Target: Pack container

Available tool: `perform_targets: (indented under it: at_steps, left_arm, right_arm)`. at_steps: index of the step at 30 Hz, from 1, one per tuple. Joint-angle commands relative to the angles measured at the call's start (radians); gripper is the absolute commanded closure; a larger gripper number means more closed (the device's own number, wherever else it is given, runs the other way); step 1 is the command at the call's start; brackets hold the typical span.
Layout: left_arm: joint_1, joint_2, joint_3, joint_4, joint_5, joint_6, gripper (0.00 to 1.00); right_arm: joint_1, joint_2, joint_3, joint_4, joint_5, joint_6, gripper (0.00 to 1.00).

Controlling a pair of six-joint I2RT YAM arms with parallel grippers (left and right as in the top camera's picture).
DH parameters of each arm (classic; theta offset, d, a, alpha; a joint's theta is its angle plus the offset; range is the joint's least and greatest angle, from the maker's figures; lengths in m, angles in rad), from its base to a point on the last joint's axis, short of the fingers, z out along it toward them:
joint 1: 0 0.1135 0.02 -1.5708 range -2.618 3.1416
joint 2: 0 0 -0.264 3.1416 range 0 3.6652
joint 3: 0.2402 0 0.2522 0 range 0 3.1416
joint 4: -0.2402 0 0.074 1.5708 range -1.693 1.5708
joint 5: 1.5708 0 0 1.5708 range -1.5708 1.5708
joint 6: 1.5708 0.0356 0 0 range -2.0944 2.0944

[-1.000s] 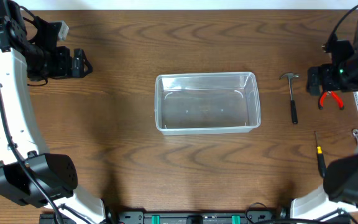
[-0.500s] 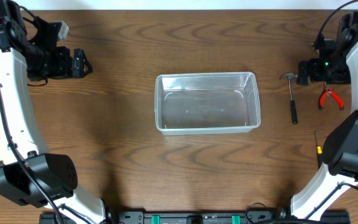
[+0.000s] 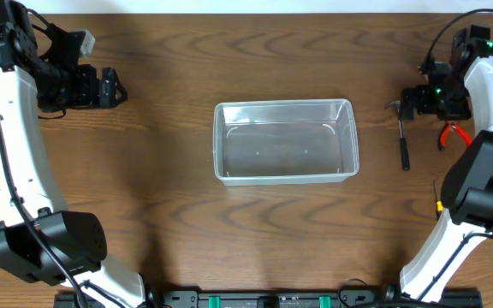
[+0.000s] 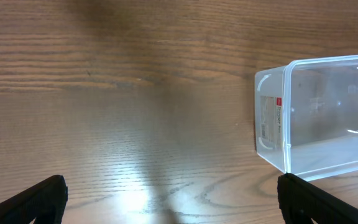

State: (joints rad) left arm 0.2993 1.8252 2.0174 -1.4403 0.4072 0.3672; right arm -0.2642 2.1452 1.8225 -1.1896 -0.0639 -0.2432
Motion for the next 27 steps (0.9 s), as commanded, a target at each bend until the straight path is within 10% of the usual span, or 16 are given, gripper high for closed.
perform_targets:
  at_steps: [1, 27]
  left_arm:
    - [0.003, -0.003, -0.004, -0.006, -0.008, 0.010, 0.02]
    - [0.003, -0.003, -0.004, -0.018, -0.008, 0.010, 0.02]
  right_arm:
    - [0.005, 0.009, 0.012, 0.012, 0.005, -0.013, 0.01]
    - [0.069, 0.053, 0.012, 0.070, 0.093, 0.085, 0.01]
